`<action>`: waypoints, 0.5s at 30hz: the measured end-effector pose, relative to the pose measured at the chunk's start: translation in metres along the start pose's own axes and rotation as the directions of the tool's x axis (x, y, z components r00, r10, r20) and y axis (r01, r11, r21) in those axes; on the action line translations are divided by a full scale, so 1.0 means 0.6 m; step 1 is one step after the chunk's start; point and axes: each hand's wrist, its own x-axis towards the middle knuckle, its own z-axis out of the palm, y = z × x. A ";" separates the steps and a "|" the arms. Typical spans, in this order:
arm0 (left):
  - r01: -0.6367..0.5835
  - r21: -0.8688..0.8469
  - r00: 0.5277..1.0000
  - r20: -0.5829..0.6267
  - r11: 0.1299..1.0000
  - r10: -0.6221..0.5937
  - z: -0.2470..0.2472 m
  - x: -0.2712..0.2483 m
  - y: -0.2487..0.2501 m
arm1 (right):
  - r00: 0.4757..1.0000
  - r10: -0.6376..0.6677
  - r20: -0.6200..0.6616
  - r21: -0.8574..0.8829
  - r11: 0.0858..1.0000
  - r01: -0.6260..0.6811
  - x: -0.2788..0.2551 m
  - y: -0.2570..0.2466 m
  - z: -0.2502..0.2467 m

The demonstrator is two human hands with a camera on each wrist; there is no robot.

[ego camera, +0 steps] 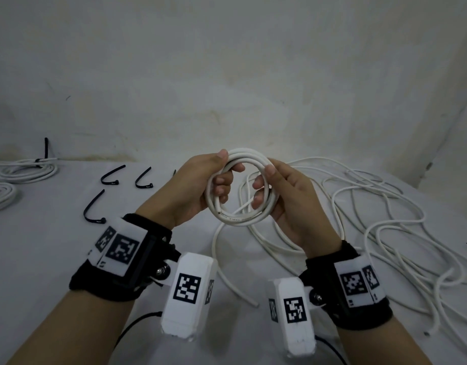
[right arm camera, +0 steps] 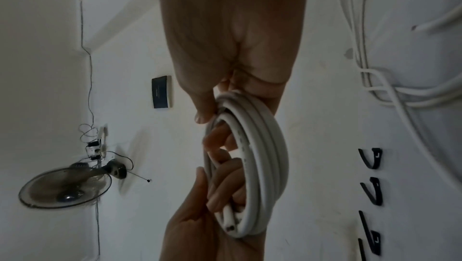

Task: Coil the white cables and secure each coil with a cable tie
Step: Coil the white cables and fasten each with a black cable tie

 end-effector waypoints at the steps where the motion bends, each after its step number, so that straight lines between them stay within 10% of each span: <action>1: 0.002 0.009 1.000 -0.005 1.000 -0.002 0.001 0.000 0.000 | 1.000 -0.014 -0.010 -0.027 1.000 0.013 0.000 0.001 0.000; 15: -0.096 0.106 0.991 -0.081 0.990 0.105 -0.005 -0.006 0.010 | 0.980 -0.195 0.027 -0.341 0.920 0.193 0.015 -0.004 0.016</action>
